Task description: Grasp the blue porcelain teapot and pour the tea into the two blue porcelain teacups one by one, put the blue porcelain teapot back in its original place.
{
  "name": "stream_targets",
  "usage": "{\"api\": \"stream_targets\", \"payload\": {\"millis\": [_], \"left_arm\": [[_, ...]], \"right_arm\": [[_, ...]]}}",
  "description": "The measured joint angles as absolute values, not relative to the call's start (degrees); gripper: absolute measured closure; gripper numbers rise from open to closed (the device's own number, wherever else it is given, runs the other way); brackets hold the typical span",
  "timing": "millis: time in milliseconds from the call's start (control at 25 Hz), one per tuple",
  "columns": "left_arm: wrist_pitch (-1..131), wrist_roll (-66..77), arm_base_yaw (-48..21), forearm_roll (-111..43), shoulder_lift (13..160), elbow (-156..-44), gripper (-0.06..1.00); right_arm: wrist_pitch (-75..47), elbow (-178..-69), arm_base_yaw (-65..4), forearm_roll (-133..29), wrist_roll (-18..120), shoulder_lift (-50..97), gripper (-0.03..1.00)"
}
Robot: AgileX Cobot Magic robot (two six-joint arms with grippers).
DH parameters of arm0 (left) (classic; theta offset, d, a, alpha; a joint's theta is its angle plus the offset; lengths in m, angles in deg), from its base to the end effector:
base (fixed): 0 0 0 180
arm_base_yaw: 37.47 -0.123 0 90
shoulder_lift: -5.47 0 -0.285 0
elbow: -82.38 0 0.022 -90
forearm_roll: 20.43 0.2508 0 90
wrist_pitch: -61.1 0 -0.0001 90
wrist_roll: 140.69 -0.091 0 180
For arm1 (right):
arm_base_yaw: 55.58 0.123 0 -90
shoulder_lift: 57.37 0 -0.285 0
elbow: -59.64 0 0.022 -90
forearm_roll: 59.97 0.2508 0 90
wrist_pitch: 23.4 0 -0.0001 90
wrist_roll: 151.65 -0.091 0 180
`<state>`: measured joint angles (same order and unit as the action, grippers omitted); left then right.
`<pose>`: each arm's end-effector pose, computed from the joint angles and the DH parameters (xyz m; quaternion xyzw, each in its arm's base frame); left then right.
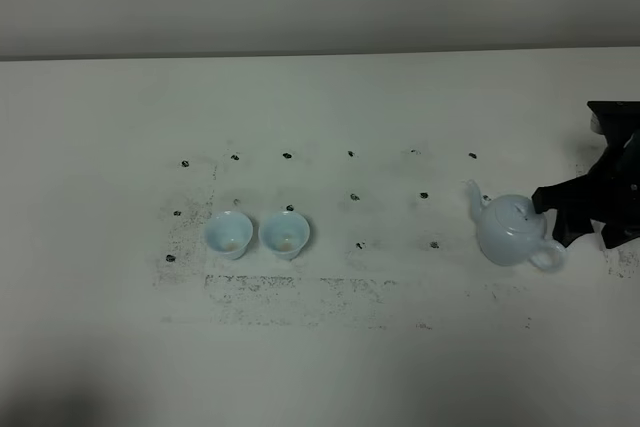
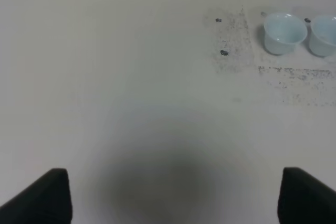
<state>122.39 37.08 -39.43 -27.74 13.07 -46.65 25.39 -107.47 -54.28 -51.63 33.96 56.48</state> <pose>-0.0011 -0.0102 0.2654 0.0035 0.8636 -0.0454 0.5020 0.3365 0.0176 0.1611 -0.0144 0.9975 0.0550 0.0410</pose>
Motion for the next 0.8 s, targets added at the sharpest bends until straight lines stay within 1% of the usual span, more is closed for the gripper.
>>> {"api": "stream_targets", "payload": {"millis": [280, 400, 560, 800], "left_arm": [[122.39, 37.08, -39.43, -27.74, 13.07, -46.65, 0.19], [122.39, 37.08, -39.43, -27.74, 13.07, -46.65, 0.19], [122.39, 37.08, -39.43, -27.74, 13.07, -46.65, 0.19], [122.39, 37.08, -39.43, -27.74, 13.07, -46.65, 0.19]], "right_arm": [[24.63, -107.47, -53.08, -50.13, 34.51, 56.26, 0.46], [25.13, -107.47, -53.08, -53.15, 33.31, 54.8, 0.46], [28.98, -107.46, -53.08, -57.06, 30.63, 53.22, 0.46], [24.25, -104.73, -53.08, -57.41, 30.02, 53.86, 0.46]]}}
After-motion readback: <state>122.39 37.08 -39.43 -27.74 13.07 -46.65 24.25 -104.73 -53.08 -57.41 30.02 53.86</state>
